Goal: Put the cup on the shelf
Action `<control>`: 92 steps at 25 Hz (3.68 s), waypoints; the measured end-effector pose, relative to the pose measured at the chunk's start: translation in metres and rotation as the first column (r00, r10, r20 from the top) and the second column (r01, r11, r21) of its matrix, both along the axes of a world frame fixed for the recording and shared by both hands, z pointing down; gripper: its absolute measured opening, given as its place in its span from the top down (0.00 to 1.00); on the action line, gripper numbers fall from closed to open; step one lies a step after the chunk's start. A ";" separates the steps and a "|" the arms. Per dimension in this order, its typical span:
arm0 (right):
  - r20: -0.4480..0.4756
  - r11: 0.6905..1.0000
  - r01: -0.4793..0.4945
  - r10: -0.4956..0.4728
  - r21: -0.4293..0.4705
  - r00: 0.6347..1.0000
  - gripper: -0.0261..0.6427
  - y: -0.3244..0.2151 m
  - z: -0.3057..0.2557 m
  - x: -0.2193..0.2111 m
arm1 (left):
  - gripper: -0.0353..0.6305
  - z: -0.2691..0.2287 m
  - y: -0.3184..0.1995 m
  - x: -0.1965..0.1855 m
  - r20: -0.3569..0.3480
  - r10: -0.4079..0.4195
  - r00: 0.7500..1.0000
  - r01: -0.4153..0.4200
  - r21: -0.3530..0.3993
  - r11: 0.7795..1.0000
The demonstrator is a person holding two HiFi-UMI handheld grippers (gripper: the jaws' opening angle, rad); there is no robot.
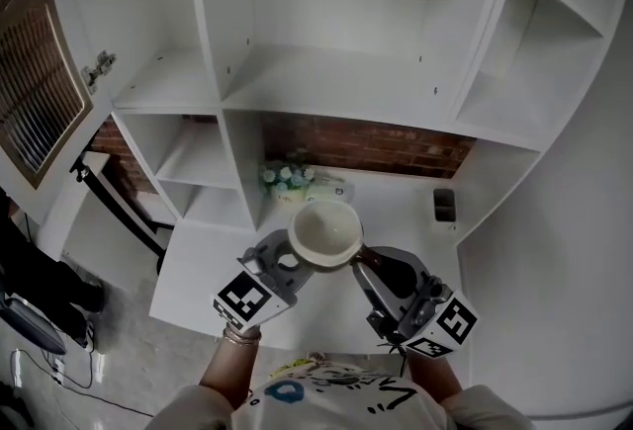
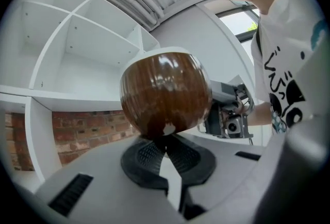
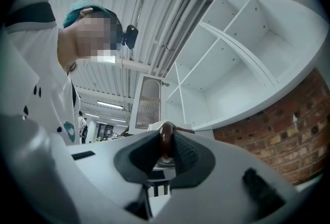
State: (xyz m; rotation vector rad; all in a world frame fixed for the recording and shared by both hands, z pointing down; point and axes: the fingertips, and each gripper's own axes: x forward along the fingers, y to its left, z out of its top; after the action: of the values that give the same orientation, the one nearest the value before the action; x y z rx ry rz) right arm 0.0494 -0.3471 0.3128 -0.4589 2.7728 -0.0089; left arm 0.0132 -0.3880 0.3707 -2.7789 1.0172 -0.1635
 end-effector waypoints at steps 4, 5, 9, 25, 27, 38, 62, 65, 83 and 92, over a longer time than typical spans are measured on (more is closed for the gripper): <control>0.013 1.000 -0.006 0.006 0.013 1.000 0.87 -0.014 -0.010 0.004 | 0.92 -0.012 -0.015 0.001 -0.006 -0.031 1.000 0.031 0.012 0.999; 0.019 1.000 -0.009 0.009 0.016 1.000 0.87 -0.017 -0.013 0.004 | 0.92 -0.015 -0.018 0.001 -0.009 -0.035 0.999 0.035 0.017 0.999; 0.038 0.999 -0.031 0.029 0.032 0.999 0.87 -0.029 -0.027 0.005 | 0.92 -0.031 -0.027 -0.004 -0.007 -0.050 0.999 0.050 0.055 0.997; 0.073 0.983 -0.163 0.157 0.083 0.985 0.87 -0.088 -0.075 -0.013 | 0.92 -0.081 -0.089 -0.023 0.039 -0.042 0.998 0.037 0.120 0.992; 0.082 0.981 -0.175 0.168 0.085 0.982 0.87 -0.096 -0.080 -0.015 | 0.92 -0.086 -0.097 -0.025 0.037 -0.043 0.998 0.038 0.129 0.991; 0.125 0.967 -0.227 0.213 0.113 0.969 0.87 -0.142 -0.100 -0.030 | 0.92 -0.110 -0.140 -0.039 0.019 -0.070 0.997 0.067 0.124 0.990; -0.022 0.899 -0.434 0.436 0.051 0.900 0.87 -0.227 -0.092 -0.053 | 0.92 -0.079 -0.155 -0.057 -0.004 -0.038 0.999 0.039 0.013 0.999; -0.046 0.892 -0.449 0.451 0.048 0.892 0.87 -0.230 -0.091 -0.057 | 0.92 -0.075 -0.154 -0.058 -0.011 -0.037 0.999 0.037 0.004 0.999; -0.160 0.830 -0.549 0.558 0.102 0.814 0.83 -0.226 -0.095 -0.051 | 0.92 -0.056 -0.141 -0.053 -0.013 -0.017 1.000 0.017 -0.047 0.999; -0.140 0.836 -0.543 0.549 0.084 0.824 0.83 -0.194 -0.081 -0.032 | 0.92 -0.050 -0.122 -0.051 -0.015 -0.018 1.000 0.017 -0.057 0.998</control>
State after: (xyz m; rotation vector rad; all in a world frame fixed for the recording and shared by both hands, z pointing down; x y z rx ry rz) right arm 0.0178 -0.5410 0.2318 -1.2800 2.6738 0.2281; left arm -0.0380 -0.5095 0.3209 -2.8273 1.0575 -0.1767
